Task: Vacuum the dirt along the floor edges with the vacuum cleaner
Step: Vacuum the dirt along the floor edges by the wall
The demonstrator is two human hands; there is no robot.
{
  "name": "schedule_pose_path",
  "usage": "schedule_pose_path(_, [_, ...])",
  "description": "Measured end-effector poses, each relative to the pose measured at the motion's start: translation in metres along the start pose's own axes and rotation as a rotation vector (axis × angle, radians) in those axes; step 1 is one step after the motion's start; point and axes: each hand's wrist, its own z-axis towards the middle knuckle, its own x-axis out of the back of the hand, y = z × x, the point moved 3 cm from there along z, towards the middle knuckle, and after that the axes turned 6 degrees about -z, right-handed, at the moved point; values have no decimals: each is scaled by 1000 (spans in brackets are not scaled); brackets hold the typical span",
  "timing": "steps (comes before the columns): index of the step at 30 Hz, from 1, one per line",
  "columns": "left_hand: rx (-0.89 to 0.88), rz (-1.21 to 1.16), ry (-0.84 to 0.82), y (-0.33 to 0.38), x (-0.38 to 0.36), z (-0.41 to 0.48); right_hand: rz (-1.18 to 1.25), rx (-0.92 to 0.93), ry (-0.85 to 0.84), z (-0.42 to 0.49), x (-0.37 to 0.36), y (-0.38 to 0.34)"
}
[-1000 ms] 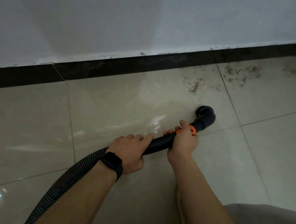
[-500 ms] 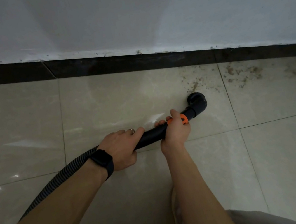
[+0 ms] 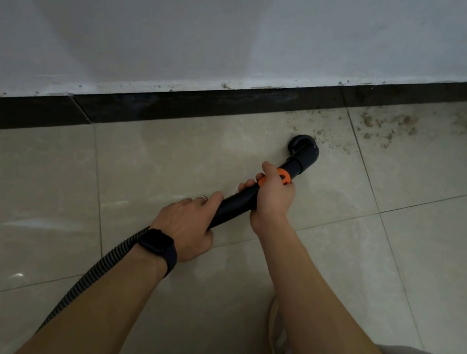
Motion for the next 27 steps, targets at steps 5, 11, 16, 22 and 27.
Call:
schedule_pose_path(5, [4, -16, 31, -2, 1, 7, -19, -2, -30, 7, -7, -5])
schedule_pose_path(11, [9, -20, 47, -2, 5, 20, -36, 2, -55, 18, -15, -15])
schedule_pose_path(16, [31, -39, 71, -1, 10, 30, -54, 4, -80, 26, -24, -23])
schedule_pose_path(22, [65, -62, 117, -2, 15, 33, -82, -2, -104, 30, -37, -28])
schedule_pose_path(27, [79, -102, 122, -15, 19, 24, -104, 1, -83, 23, -49, -20])
